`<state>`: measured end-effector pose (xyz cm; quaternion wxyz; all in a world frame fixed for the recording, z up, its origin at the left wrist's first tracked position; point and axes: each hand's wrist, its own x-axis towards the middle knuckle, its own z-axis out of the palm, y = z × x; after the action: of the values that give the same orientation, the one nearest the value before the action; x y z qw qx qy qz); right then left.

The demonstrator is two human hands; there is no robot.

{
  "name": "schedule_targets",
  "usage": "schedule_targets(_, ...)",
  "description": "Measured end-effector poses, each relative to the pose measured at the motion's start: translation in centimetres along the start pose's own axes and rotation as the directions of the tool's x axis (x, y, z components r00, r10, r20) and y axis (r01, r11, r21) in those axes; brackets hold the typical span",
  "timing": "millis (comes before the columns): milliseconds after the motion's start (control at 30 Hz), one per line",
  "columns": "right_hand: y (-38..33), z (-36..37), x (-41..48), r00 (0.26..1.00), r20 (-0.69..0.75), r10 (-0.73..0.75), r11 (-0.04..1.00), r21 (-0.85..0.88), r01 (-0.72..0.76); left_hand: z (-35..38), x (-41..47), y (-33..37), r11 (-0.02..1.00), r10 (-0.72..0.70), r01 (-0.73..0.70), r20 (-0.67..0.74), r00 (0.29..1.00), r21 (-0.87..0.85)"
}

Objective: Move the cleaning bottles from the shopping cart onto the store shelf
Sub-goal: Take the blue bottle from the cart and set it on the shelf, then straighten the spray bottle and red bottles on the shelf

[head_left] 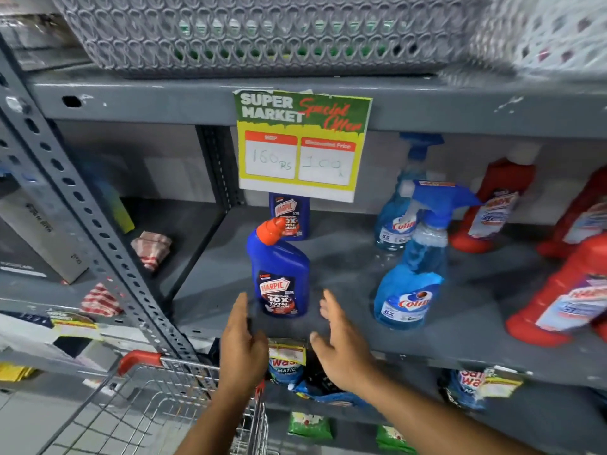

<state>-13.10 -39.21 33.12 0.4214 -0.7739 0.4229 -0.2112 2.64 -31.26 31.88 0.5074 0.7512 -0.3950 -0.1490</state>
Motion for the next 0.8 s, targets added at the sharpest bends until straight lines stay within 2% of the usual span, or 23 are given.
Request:
schedule_targets(33, 1.0, -0.9, -1.2, 0.999, -0.027, -0.035, 0.998, 0.045, 0.036, 0.6, -1.6, 0.2, 0.998, 0.051, -0.048, -0.09, 0.995, 0.026)
schedule_targets(67, 1.9, -2.0, -2.4, 0.994, -0.073, -0.077, 0.995, 0.056, 0.081, 1.2, -3.2, 0.5, 0.992, 0.13, -0.128, -0.118, 0.985, 0.022)
schedule_targets(133, 4.2, -4.7, -5.0, 0.965, -0.236, -0.119, 0.992, 0.011, 0.125, 3.1, -5.9, 1.8, 0.939, 0.344, -0.344, -0.027, 0.939, 0.006)
schedule_targets(200, 6.6, -7.2, -6.3, 0.892, -0.44, -0.103, 0.995, -0.041, 0.095, 5.3, -6.5, 3.6, 0.879, 0.476, -0.475, 0.131, 0.87, -0.039)
schedule_targets(267, 8.2, -9.2, -6.3, 0.847, -0.53, -0.029, 0.999, -0.046, 0.005, 8.0, -5.7, 5.6, 0.902, 0.433, -0.413, 0.263, 0.862, -0.129)
schedule_targets(300, 8.4, -10.1, -5.9, 0.864, -0.502, 0.034, 0.998, -0.031, -0.057, 9.5, -5.1, 6.4, 0.932, 0.362, -0.325, 0.331, 0.871, -0.163)
schedule_targets(367, 8.1, -11.2, -5.0, 0.93, -0.342, 0.138, 0.99, 0.015, -0.141, 12.4, -3.5, 7.4, 0.967, 0.226, -0.142, 0.451, 0.863, -0.213)
schedule_targets(433, 7.8, -11.4, -4.5, 0.961, -0.212, 0.177, 0.984, 0.009, -0.179, 14.5, -2.5, 7.4, 0.968, 0.178, -0.062, 0.492, 0.852, -0.244)
schedule_targets(567, 7.6, -11.2, -4.3, 0.956, -0.204, 0.212, 0.976, -0.011, -0.219, 15.8, -1.4, 5.9, 0.975, 0.164, -0.063, 0.505, 0.848, -0.212)
schedule_targets(800, 7.8, -11.0, -4.1, 0.951, -0.233, 0.203, 0.979, 0.016, -0.205, 15.6, -1.7, 6.1, 0.984, 0.159, -0.089, 0.544, 0.824, -0.153)
